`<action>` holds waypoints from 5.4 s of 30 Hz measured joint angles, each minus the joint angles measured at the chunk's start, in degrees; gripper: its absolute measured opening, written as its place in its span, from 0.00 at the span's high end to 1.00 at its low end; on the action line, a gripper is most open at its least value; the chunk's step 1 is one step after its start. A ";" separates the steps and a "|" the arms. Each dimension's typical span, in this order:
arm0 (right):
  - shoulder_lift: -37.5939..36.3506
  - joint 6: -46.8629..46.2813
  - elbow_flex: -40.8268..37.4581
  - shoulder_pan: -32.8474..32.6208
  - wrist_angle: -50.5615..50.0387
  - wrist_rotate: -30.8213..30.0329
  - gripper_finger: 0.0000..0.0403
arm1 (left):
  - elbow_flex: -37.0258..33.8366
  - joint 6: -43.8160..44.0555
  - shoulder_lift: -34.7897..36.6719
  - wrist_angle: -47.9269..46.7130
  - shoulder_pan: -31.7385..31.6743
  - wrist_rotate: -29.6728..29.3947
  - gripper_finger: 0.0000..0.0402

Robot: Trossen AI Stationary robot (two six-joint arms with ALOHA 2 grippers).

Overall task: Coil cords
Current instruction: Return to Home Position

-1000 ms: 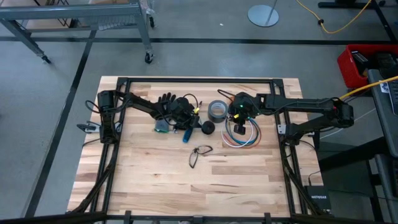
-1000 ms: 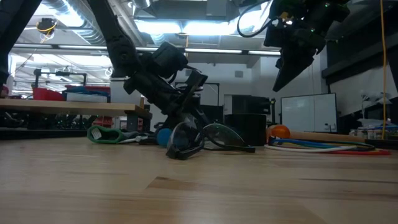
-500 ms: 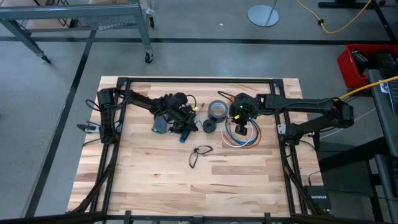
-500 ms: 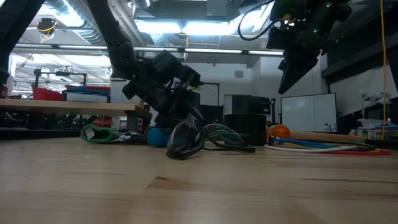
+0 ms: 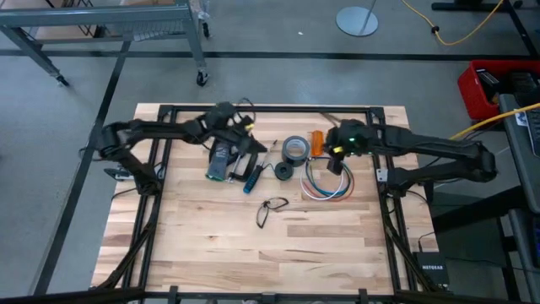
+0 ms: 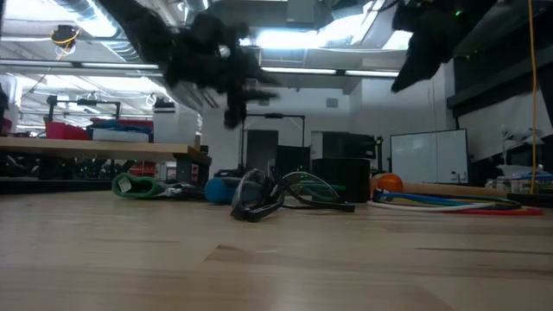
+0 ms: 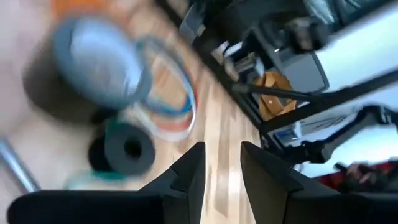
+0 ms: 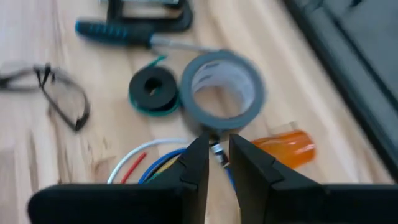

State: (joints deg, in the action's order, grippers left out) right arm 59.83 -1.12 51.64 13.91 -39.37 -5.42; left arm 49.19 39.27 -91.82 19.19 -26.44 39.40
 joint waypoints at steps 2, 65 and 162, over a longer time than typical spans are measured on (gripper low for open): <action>-3.19 -1.71 0.00 0.00 -0.40 -1.28 0.83 | 0.00 -5.85 4.44 -1.64 -0.57 -0.28 0.77; -52.60 -15.32 -31.67 0.00 14.27 1.00 0.83 | -44.76 -18.11 84.15 -11.91 6.32 -25.53 0.77; -59.63 -14.52 -47.32 -0.01 30.28 0.07 0.83 | -48.65 -24.77 91.59 -14.28 6.36 -37.70 0.77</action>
State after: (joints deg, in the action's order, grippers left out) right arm 0.19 -15.64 4.32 13.90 -9.09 -5.36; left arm 0.54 14.50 -0.23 4.91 -20.08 1.70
